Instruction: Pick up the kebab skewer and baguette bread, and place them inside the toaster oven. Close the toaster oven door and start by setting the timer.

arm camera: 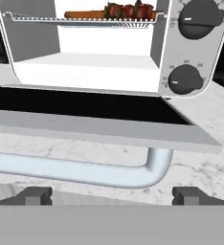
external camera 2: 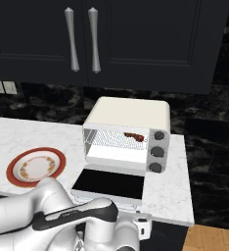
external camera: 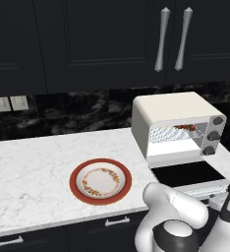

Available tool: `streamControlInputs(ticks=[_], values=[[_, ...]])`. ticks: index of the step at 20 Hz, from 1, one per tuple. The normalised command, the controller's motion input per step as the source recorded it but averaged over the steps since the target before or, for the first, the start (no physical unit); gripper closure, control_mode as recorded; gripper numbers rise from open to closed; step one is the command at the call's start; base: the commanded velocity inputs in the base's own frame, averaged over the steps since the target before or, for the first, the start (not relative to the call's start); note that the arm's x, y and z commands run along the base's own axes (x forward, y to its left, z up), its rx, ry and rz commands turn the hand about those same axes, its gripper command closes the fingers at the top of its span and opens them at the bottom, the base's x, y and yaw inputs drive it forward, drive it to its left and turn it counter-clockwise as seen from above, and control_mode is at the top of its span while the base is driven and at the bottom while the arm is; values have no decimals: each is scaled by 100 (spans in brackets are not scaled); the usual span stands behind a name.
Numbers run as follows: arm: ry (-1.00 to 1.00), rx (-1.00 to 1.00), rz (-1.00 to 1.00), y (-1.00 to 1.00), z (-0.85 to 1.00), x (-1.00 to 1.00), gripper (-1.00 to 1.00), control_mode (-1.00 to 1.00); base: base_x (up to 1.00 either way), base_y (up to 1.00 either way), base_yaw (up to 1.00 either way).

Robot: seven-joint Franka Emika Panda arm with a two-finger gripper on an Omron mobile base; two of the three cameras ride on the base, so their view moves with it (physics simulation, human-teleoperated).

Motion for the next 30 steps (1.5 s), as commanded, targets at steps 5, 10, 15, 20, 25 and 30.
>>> streamControlInputs(ticks=[5,10,15,20,25,30], values=[[0,0,-7,-2,-15,1,-100,-100,0,0,0],[0,0,-1,0,-3,16,-100,-100,0,0,0],[0,0,0,0,-2,9,-100,-100,0,0,0],[0,0,0,0,-2,4,-100,-100,0,0,0],[0,0,0,0,1,12,-100,-100,0,0,0],[-1,0,0,0,22,15,-100,-100,0,0,0]])
